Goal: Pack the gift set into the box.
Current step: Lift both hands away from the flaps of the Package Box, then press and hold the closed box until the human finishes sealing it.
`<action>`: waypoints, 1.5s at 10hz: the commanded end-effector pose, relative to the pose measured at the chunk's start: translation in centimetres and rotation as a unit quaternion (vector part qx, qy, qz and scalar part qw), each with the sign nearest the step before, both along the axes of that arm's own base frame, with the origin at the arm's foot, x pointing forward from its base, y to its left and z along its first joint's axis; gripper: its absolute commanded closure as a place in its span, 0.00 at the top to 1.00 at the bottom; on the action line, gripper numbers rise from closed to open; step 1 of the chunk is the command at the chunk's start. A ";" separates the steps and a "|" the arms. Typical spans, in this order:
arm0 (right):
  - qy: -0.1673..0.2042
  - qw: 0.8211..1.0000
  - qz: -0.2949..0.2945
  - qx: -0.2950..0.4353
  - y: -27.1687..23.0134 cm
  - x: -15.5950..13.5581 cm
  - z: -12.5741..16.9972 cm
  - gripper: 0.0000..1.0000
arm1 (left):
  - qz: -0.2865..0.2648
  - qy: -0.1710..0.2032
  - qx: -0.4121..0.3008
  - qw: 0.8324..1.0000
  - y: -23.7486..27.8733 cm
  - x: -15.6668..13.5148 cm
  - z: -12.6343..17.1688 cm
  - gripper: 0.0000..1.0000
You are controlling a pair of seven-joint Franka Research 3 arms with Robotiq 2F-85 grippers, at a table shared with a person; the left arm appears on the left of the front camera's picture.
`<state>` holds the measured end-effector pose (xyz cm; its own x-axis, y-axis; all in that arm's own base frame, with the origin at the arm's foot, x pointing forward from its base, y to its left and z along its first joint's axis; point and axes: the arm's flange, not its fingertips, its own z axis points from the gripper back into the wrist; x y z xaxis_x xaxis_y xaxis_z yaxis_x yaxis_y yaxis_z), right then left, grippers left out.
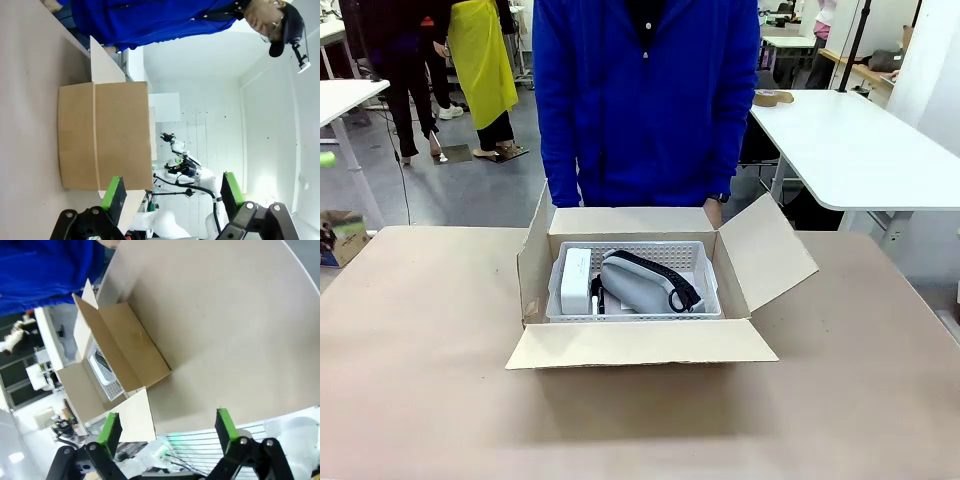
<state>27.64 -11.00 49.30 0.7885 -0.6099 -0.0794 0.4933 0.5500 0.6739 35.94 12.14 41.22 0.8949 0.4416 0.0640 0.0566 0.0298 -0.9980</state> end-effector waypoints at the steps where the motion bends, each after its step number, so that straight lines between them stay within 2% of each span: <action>1: -0.031 0.998 0.025 -0.047 4.1 1.3 2.7 1.00 | -0.004 -0.044 0.081 0.996 -0.8 -1.3 5.9 1.00; 15: -0.031 0.998 0.025 -0.047 4.1 1.3 2.7 1.00 | -0.004 -0.044 0.081 0.996 -0.8 -1.3 5.9 1.00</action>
